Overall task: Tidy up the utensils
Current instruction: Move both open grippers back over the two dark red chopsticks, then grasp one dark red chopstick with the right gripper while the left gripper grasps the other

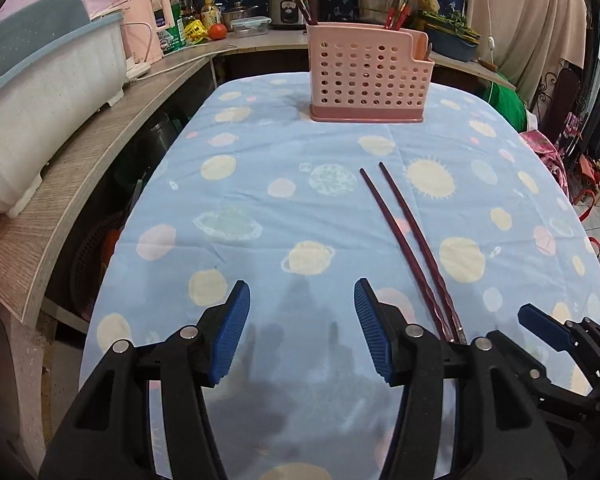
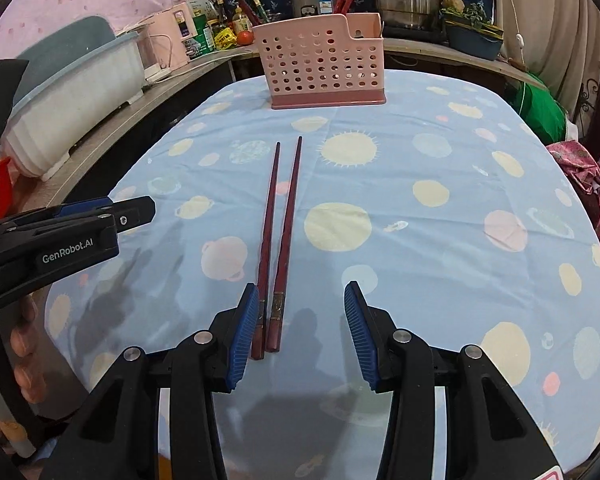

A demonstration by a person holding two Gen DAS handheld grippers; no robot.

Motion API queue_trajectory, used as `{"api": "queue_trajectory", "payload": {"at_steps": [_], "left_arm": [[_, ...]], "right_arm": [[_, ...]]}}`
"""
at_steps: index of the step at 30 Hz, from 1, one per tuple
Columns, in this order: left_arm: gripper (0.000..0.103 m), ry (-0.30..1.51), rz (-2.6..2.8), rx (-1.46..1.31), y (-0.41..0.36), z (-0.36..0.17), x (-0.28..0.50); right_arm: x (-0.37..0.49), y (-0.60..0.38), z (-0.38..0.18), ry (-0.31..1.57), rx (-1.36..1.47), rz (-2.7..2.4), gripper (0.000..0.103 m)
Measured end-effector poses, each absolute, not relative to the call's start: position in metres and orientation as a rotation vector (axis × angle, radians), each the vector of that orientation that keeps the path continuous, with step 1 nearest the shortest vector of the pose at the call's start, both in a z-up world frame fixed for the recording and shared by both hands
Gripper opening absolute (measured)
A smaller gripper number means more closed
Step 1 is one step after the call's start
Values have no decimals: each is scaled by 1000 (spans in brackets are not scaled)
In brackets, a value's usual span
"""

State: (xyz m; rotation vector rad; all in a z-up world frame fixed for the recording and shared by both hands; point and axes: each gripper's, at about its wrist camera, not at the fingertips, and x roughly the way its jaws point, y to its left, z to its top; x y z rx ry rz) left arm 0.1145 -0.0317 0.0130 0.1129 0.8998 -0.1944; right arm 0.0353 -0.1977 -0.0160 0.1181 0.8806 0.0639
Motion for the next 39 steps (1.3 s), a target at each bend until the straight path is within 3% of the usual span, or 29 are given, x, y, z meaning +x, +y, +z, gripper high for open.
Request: {"api": "queue_trajectory", "payload": {"at_steps": [16,25,35,39], "left_arm": [[52,937,-197,130,-35,0,106],[53,957,-196,134,-35,-7,104],[55,972,-192,125,-32,-11,105],[61,977,-200,121,-34,-11,104]], "right_arm": [[36,-194,-24,891,129,57,42],[46,-191,-37,925,126,62,25],[42,-182,-43,918,55,52,17],[38,-189,-44,910,69,42,7]]}}
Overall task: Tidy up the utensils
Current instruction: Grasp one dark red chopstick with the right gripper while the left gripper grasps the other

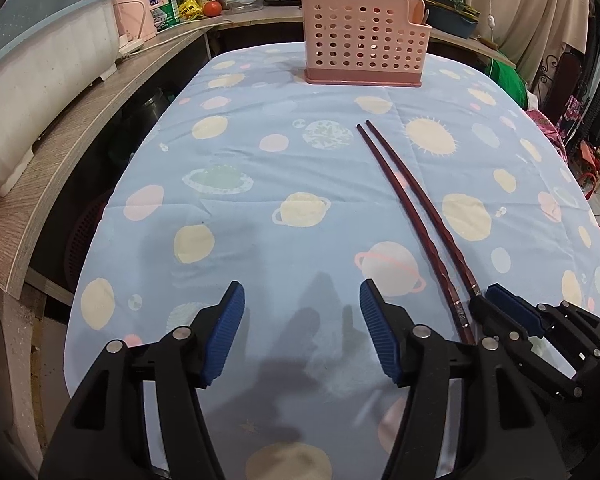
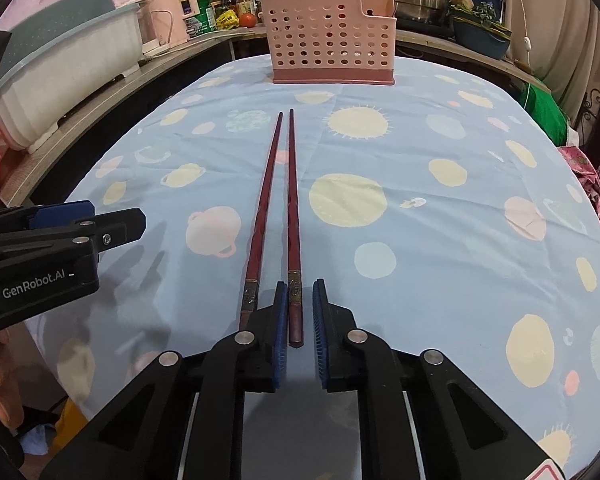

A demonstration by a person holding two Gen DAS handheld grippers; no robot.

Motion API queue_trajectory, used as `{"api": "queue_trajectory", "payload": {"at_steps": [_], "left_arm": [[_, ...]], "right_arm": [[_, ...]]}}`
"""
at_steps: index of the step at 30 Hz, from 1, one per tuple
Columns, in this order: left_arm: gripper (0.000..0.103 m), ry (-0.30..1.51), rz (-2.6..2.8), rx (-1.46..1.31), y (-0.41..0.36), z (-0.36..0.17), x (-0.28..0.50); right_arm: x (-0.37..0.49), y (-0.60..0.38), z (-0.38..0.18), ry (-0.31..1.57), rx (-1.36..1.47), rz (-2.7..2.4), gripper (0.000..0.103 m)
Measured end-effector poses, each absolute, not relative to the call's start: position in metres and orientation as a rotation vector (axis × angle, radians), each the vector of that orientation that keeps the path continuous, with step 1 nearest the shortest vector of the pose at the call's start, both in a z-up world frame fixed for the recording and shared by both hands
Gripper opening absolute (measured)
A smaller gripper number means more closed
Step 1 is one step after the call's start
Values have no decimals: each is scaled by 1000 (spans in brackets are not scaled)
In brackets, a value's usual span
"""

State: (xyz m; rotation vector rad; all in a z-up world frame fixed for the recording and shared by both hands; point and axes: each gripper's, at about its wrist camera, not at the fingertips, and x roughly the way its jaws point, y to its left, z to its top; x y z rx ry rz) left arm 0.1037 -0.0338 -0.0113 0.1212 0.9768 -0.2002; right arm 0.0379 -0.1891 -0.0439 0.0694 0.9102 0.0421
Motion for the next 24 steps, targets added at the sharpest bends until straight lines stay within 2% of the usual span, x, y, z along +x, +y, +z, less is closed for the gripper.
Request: {"api": "queue_trajectory", "payload": {"at_steps": [10,12,16,20,24], "left_arm": [[74,997,-291,134,-63,-15,88],[80,999,-313,144,-72,-16,84],[82,1002,-352,165,-93,-22,78],[80,1004,-356,183,-107,-28,79],[61,1058,-355,175,-108,-40,85]], "right_arm": [[16,-232,-42,917,166,-36,7],[11,-241,-42,920,193,-47,7],[5,-250,-42,921,235,-47,7],[2,-249,-43,918,240,-36,7],[1,-246,-43,917,229,-25,7]]}}
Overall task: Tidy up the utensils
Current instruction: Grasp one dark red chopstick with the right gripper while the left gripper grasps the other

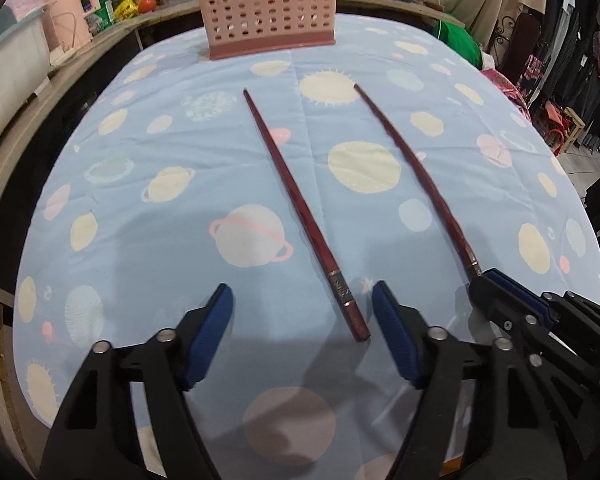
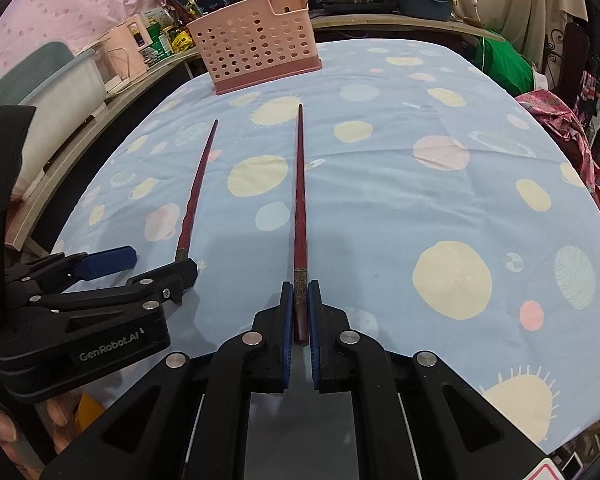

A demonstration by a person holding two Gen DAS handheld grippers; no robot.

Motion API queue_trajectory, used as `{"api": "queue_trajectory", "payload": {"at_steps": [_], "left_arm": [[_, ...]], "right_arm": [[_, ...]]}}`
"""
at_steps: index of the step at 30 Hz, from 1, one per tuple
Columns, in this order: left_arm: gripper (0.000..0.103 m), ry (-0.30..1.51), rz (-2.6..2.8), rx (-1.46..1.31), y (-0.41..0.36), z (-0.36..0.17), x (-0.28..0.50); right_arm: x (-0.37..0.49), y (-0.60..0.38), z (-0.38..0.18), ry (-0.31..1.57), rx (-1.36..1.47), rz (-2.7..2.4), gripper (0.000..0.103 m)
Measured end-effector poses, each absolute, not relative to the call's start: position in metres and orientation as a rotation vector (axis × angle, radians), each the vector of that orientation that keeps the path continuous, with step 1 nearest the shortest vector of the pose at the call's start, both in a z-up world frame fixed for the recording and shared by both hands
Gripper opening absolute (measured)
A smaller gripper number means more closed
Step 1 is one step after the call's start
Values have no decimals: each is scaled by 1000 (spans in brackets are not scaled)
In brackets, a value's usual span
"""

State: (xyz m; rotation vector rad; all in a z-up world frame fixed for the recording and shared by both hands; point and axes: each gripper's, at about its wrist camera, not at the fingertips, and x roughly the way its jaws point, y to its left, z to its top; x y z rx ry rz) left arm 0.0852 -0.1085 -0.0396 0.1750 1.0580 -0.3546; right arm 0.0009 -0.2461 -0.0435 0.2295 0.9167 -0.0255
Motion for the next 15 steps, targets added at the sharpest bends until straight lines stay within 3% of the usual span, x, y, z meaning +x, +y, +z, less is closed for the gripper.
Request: {"api": "queue_trajectory", "payload": {"at_steps": [2,4,6,15], "left_arm": [[56,1048,-353,176,-107,-38,83],[41,1041,-363,181,-107,-36,82],[13,1044,-377,182,-105,-34,81],[7,1039,-400,113,-84,-10,79]], "right_arm": [[0,-246,-44,916,228,-21,7],[0,-245,-43,917,227,-16,7],[-1,-244,-42,917,223,-11,7],[-6,-247,-3,850,220,-5,7]]}}
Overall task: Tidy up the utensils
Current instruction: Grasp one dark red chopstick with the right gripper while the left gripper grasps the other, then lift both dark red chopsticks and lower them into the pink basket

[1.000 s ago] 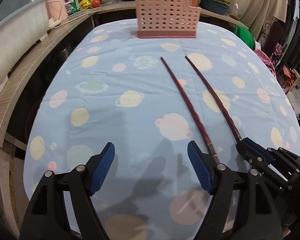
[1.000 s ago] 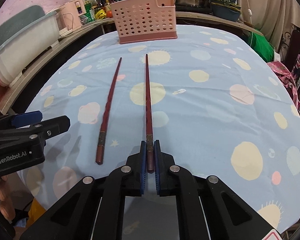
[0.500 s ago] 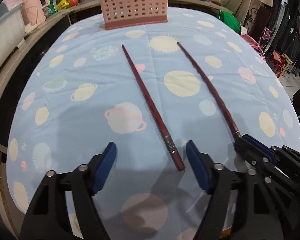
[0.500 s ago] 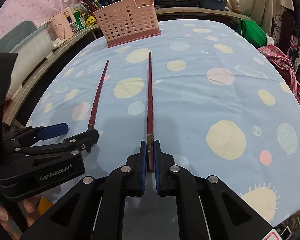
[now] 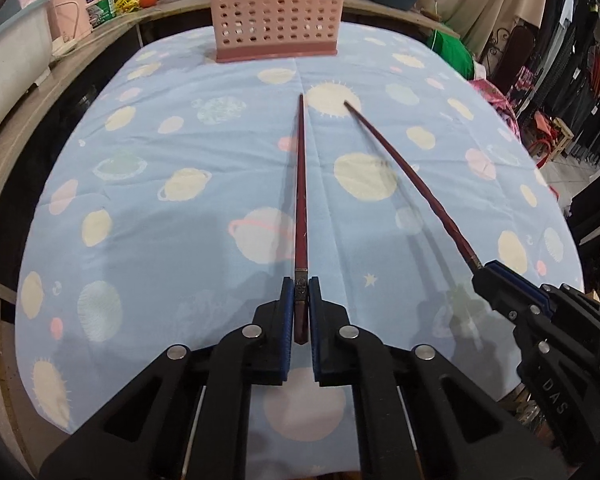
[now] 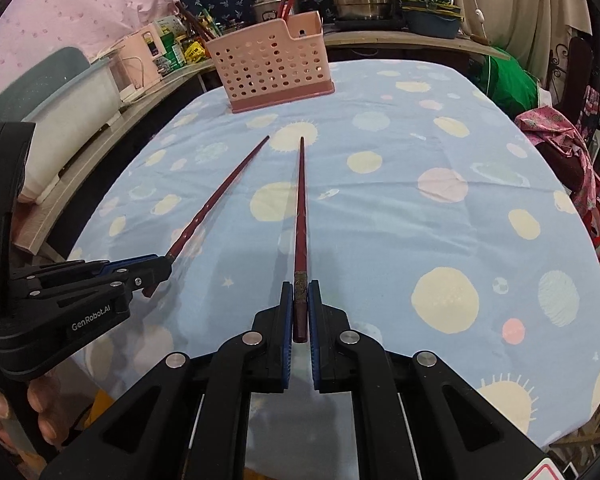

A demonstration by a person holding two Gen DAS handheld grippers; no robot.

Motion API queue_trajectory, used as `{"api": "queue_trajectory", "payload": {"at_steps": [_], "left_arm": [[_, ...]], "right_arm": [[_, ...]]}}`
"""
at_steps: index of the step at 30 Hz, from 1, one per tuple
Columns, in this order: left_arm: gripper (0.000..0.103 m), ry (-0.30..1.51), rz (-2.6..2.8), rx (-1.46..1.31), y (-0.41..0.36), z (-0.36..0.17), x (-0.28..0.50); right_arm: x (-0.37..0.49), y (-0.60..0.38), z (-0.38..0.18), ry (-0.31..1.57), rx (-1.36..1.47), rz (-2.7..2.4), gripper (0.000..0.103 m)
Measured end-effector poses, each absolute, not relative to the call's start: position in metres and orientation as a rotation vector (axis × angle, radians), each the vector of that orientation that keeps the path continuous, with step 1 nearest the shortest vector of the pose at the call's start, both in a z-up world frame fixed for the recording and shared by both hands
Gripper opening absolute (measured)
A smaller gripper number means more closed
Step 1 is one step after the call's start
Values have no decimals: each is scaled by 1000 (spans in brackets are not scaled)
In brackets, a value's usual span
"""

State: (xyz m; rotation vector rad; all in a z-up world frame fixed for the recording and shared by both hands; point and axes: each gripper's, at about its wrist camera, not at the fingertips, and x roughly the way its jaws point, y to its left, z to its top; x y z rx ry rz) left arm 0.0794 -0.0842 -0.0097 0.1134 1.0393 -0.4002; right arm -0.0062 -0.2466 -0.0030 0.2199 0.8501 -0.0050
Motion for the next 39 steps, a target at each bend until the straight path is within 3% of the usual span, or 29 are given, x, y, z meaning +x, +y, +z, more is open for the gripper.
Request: {"api": "queue_trajectory", "payload": {"at_steps": [15,39], "left_arm": [[7,815,-381,27,-61,109,120],[7,590,-380,-18,-77,239,235]], "right_arm": [[37,-272,107,621,231,6,7],[170,-307,229,360,257,27,7]]}}
